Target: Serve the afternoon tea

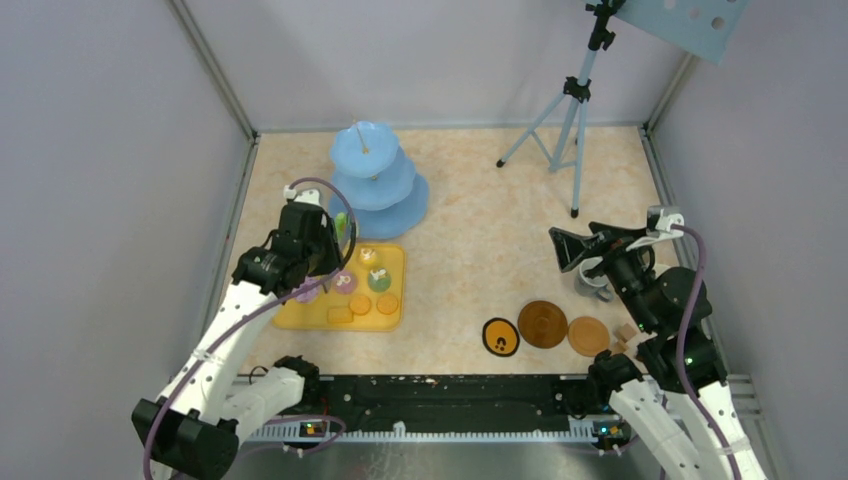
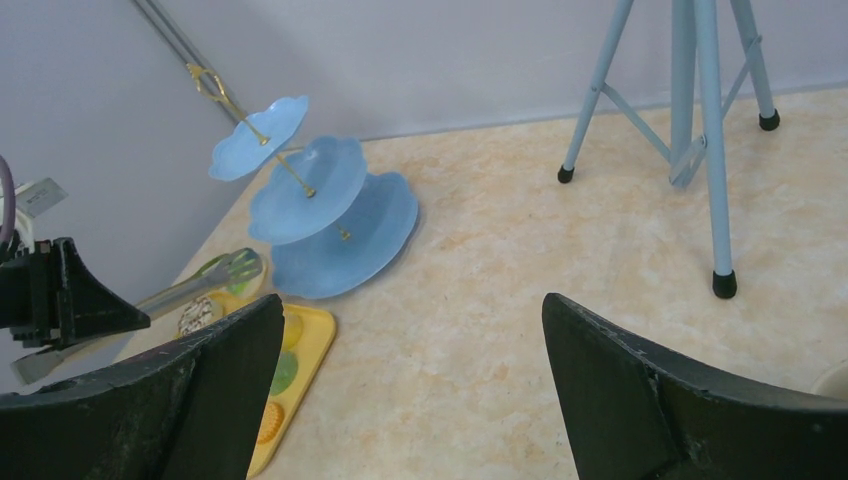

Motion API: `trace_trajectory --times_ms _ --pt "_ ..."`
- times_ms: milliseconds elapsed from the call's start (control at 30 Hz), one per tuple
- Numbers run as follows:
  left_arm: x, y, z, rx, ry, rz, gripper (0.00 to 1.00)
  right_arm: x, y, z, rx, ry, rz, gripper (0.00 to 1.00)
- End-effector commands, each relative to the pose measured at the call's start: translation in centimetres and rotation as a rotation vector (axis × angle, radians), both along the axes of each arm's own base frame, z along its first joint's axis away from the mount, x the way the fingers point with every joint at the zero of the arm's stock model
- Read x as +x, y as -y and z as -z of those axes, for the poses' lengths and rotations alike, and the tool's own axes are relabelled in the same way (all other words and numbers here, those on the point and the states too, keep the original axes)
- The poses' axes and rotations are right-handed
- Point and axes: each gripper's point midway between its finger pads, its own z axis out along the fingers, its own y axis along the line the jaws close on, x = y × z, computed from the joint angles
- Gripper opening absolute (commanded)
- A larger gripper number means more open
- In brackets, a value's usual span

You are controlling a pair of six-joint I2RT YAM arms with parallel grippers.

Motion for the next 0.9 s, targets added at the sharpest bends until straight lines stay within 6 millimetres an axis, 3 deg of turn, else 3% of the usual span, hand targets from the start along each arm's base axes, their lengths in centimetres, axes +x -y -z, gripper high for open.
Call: trace_trajectory --times_ms 0,200,867 --pt "3.6 1.6 -1.4 -0.045 0.14 0.044 0.4 0.2 -0.7 -0.6 0.029 0.022 -0.033 0.98" --pt "5.5 1.7 -0.9 -0.03 0.185 0.04 0.4 0.1 -0.5 -0.7 0.026 0.019 -0.025 0.98" --pt "9.2 2.8 2.9 -0.045 0.163 -0.002 0.43 0.5 -0.8 0.5 0.038 -0.002 -0.028 0.98"
